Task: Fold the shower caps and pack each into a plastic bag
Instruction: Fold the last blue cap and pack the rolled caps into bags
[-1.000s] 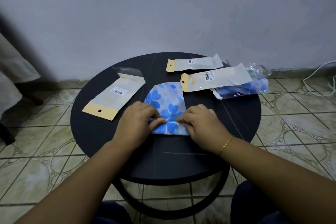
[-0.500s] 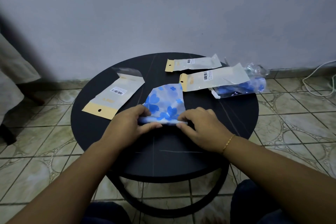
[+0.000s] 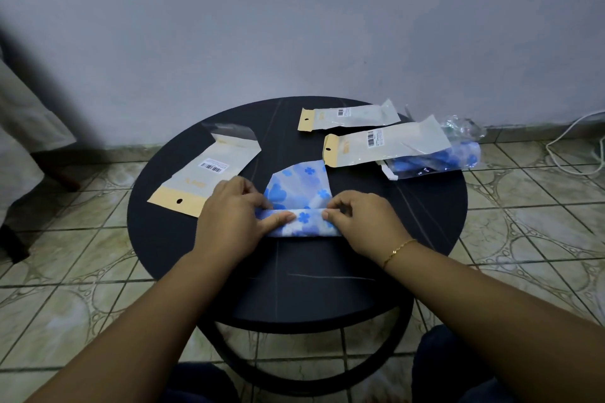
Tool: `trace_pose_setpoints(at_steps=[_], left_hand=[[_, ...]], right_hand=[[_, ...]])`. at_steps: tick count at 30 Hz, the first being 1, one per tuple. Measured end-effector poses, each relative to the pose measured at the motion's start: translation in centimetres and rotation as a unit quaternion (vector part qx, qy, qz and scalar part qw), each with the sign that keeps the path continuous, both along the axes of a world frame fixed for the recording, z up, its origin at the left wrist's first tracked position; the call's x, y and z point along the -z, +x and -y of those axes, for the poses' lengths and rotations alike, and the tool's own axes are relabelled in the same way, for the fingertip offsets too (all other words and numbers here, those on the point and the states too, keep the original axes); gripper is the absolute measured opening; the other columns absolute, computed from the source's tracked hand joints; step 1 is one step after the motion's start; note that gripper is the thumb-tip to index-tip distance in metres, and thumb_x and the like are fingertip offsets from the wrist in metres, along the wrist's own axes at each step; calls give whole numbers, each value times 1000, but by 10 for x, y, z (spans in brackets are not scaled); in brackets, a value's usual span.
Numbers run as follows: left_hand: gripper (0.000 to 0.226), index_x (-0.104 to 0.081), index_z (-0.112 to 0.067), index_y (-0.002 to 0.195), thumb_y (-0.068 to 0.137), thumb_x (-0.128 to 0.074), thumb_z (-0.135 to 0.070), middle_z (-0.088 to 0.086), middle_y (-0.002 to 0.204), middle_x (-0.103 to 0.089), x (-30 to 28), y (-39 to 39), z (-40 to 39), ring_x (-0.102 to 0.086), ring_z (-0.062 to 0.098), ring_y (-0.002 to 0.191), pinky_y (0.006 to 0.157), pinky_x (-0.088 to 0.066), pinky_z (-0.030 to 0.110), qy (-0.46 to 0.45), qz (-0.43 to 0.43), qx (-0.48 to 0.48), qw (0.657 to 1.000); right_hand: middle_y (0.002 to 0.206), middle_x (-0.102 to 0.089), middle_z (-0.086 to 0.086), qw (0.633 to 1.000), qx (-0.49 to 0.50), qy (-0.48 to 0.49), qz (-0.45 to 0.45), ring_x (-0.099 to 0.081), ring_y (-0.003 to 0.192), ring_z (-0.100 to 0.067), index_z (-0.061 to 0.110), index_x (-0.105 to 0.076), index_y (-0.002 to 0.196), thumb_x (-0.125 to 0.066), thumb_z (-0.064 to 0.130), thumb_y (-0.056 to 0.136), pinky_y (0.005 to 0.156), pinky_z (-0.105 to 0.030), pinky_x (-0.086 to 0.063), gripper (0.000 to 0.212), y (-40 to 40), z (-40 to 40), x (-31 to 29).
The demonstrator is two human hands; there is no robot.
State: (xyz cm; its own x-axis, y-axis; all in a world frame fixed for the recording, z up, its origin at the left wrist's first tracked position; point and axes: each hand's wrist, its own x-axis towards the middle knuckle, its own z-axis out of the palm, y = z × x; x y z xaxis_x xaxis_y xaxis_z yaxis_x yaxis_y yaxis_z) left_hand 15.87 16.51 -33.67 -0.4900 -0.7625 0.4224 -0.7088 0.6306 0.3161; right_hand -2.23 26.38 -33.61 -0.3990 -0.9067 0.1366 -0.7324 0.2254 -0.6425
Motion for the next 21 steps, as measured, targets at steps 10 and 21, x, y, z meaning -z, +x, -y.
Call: trace_pose_setpoints(at_steps=[10, 21], left_hand=[[44, -64, -31, 114, 80, -61, -58, -19, 113, -59, -7, -4, -3, -52, 2, 109, 87, -42, 20, 75, 83, 147, 983], [24, -61, -35, 91, 81, -58, -57, -11, 86, -61, -18, 0, -8, -57, 3, 81, 72, -46, 24, 176, 18, 101, 979]], right_hand=[[116, -51, 15, 975, -130, 50, -175, -38, 112, -11, 36, -56, 117, -50, 55, 86, 90, -31, -26, 36, -9, -10, -3], [89, -64, 5, 993, -103, -13, 53, -56, 90, -12, 25, -60, 99, -57, 30, 90, 87, -27, -40, 11, -4, -9, -6]])
